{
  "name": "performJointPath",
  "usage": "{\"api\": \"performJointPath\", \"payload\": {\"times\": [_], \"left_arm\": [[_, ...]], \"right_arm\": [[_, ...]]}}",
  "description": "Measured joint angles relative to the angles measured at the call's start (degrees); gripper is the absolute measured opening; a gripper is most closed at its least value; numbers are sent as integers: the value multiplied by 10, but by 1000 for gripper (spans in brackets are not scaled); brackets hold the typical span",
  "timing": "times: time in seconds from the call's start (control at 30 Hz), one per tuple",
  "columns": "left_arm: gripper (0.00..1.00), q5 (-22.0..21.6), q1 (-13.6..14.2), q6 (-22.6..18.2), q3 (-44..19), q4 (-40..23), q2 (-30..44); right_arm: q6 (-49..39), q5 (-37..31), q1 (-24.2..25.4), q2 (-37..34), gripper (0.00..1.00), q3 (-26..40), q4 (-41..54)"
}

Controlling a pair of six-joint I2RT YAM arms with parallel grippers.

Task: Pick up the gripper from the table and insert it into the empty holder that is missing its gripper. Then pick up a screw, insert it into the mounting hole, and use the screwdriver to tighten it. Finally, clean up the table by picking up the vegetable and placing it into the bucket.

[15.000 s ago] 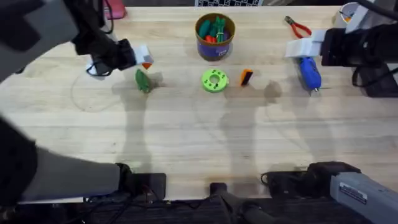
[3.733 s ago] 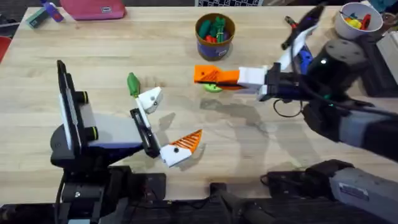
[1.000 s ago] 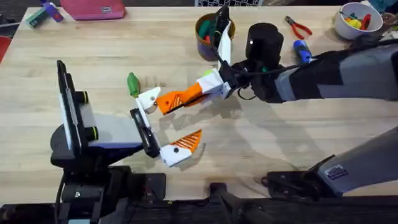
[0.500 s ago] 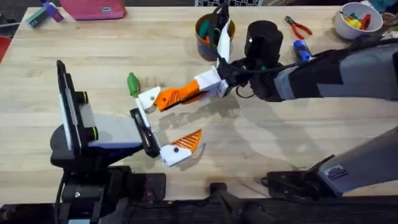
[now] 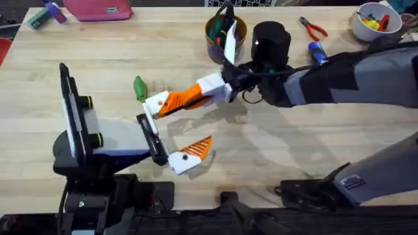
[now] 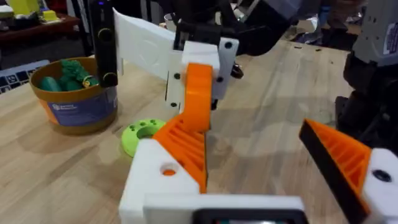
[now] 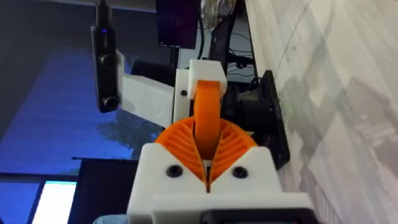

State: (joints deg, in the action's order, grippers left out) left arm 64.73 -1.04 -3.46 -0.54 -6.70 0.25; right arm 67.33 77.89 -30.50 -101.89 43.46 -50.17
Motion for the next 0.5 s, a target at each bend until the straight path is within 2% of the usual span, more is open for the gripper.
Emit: {"api": "performJointPath", "payload": {"times": [0.5], "left_arm": [[985, -2, 0, -2, 0, 0, 0]], "right_arm": [[0, -32, -20, 0, 10, 7, 3]]}}
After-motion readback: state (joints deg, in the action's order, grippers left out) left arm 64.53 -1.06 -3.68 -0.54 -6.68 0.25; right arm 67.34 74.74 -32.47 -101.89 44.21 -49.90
